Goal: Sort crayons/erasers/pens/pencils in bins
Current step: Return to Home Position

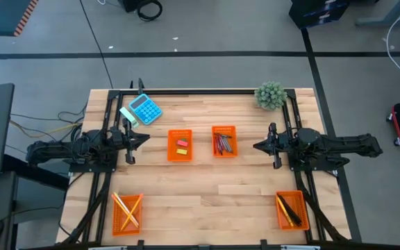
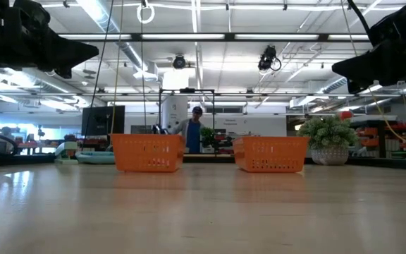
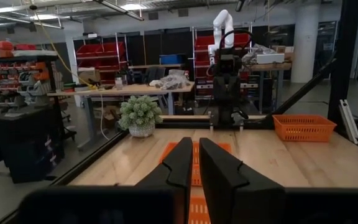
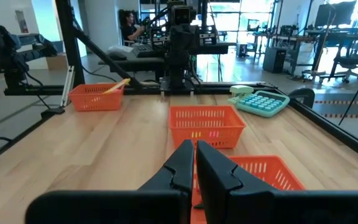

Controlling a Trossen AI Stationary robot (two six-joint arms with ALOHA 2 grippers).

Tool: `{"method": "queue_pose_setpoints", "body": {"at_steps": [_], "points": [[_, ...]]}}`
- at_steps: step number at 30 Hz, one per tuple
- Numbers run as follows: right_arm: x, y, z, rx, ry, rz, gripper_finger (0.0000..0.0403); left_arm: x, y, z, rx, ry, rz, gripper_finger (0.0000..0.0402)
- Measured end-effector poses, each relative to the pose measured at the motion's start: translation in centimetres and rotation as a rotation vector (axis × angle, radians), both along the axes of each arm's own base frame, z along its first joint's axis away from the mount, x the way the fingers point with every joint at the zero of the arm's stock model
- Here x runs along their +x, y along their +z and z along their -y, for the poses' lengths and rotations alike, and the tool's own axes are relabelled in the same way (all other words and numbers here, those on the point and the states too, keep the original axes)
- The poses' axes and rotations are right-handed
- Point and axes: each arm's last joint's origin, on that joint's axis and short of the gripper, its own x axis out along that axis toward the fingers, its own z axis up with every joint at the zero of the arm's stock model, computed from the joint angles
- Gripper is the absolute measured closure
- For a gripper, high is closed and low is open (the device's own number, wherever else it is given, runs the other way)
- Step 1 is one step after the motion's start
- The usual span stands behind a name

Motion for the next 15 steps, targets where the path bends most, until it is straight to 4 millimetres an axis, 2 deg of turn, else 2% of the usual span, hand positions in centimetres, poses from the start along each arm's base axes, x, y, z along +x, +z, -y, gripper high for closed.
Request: {"method": "queue_pose_setpoints", "body": {"at_steps": [15], "points": [[0.0,0.0,0.0,0.0,0.0,0.0,0.0377,0.0,0.0,0.0,0.0,0.0,0.0,0.0371]]}}
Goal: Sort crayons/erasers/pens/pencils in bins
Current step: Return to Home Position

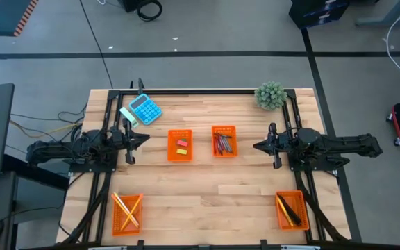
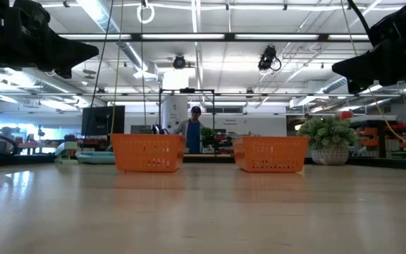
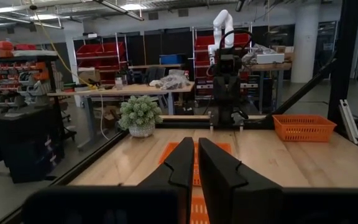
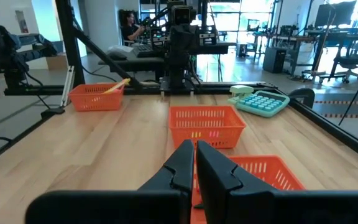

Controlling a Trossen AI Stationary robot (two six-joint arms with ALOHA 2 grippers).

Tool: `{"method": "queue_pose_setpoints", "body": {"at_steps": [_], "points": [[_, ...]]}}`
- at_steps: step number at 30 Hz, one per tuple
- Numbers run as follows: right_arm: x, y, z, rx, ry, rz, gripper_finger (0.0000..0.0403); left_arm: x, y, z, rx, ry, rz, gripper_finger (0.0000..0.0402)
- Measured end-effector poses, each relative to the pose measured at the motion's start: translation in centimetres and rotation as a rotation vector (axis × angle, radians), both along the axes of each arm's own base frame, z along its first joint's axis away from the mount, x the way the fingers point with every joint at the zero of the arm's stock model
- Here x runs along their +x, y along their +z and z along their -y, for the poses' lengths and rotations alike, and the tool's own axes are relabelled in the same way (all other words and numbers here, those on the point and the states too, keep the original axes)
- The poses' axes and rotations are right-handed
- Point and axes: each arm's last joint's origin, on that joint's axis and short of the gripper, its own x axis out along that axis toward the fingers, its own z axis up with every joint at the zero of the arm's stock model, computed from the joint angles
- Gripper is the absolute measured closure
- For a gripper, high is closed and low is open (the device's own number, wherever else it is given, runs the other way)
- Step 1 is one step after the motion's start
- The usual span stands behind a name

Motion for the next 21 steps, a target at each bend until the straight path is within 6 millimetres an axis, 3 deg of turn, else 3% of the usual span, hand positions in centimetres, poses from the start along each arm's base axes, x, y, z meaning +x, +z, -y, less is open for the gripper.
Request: {"method": "queue_pose_setpoints", "body": {"at_steps": [21], "points": [[0.0,0.0,0.0,0.0,0.0,0.0,0.0377,0.0,-0.01,0.0,0.0,0.0,0.0,0.0374]]}}
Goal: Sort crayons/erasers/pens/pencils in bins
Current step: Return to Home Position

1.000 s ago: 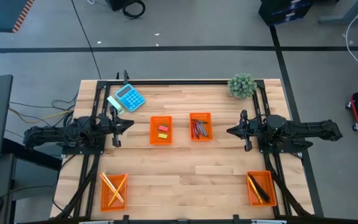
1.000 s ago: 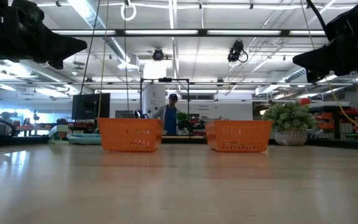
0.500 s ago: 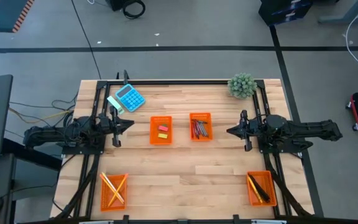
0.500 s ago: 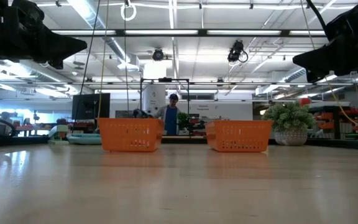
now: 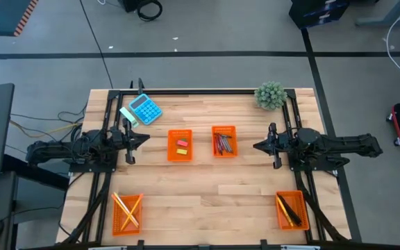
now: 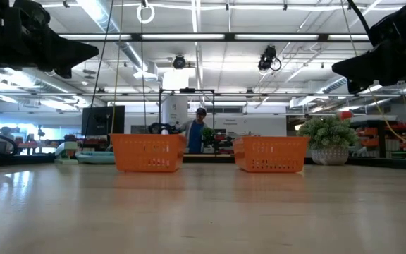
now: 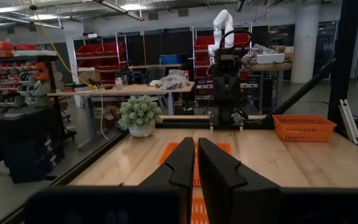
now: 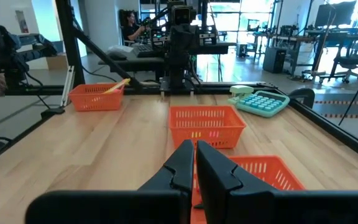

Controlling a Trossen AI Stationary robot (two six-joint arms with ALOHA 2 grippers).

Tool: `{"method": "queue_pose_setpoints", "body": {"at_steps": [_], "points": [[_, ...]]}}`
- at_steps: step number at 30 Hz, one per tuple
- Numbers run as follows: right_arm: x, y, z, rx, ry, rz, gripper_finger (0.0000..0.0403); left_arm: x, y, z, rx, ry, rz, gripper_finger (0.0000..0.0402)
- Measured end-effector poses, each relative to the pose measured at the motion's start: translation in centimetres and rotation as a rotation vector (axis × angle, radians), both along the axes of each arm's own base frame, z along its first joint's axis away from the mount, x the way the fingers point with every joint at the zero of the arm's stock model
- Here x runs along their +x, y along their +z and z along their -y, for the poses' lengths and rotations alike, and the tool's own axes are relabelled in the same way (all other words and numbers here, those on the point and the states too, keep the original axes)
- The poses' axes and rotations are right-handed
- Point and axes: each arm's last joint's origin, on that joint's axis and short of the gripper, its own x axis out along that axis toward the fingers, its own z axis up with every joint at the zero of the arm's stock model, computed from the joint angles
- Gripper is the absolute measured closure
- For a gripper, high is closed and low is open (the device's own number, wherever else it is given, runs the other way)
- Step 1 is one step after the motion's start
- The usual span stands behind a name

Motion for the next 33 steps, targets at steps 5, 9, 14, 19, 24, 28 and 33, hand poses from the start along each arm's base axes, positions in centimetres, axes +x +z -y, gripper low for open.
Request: {"method": "queue_pose_setpoints", "body": {"at_steps": [5,9,14,19,24,28,33], "points": [[0.0,0.0,0.0,0.0,0.0,0.0,0.0377,0.0,0.0,0.0,0.0,0.0,0.0,0.0366],[0.0,0.0,0.0,0.0,0.0,0.0,0.0377,0.0,0.0,0.0,0.0,0.0,0.0,0.0361],[0.0,0.0,0.0,0.0,0.0,0.0,0.0377,0.0,0.0,0.0,0.0,0.0,0.0,0.0365],[0.0,0.0,0.0,0.0,0.0,0.0,0.0377,0.0,0.0,0.0,0.0,0.0,0.0,0.0373],[0.0,0.0,0.0,0.0,0.0,0.0,0.0377,0.0,0.0,0.0,0.0,0.0,0.0,0.0371],[0.0,0.0,0.0,0.0,0.0,0.0,0.0377,0.0,0.0,0.0,0.0,0.0,0.0,0.0364],[0.0,0.0,0.0,0.0,0.0,0.0,0.0377,0.0,0.0,0.0,0.0,0.0,0.0,0.0361]]}}
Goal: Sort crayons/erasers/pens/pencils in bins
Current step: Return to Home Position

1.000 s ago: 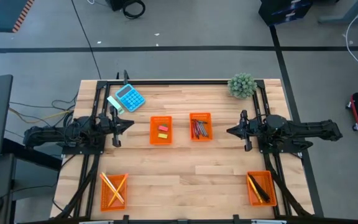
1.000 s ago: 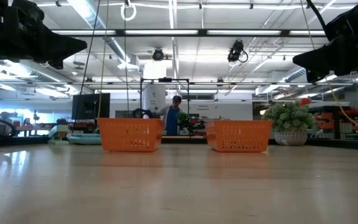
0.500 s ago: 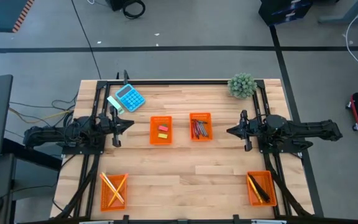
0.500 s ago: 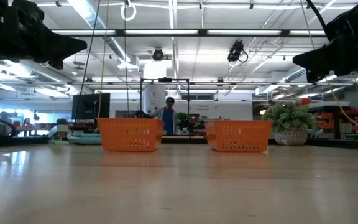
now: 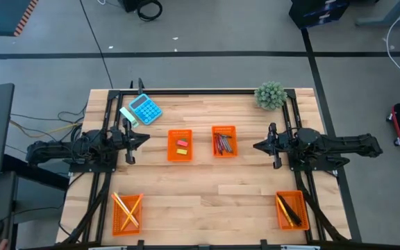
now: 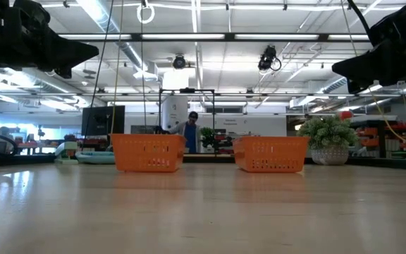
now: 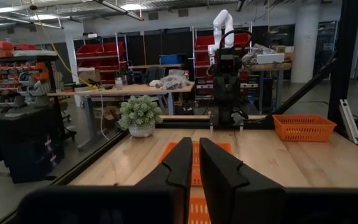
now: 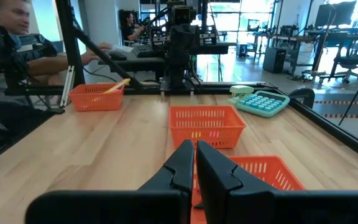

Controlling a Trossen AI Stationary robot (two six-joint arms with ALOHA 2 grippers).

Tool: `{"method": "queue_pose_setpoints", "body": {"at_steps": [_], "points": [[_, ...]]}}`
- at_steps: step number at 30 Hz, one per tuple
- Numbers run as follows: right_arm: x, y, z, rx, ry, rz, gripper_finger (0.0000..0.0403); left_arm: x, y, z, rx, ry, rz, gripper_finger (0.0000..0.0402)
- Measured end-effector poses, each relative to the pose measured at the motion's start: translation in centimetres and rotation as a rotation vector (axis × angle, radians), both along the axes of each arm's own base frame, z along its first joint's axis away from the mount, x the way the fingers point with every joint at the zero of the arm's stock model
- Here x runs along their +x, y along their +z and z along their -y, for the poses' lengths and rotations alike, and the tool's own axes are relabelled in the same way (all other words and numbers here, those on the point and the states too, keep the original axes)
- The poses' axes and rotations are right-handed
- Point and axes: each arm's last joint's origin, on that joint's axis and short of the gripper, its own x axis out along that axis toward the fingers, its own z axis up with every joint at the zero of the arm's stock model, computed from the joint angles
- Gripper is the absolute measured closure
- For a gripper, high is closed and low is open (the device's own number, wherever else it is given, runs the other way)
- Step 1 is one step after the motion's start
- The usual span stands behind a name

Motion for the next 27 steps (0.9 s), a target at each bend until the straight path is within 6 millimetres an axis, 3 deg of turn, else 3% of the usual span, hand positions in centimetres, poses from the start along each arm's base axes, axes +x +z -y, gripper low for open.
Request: {"method": "queue_pose_setpoints", "body": {"at_steps": [27], "points": [[0.0,0.0,0.0,0.0,0.0,0.0,0.0377,0.0,0.0,0.0,0.0,0.0,0.0,0.0366]]}}
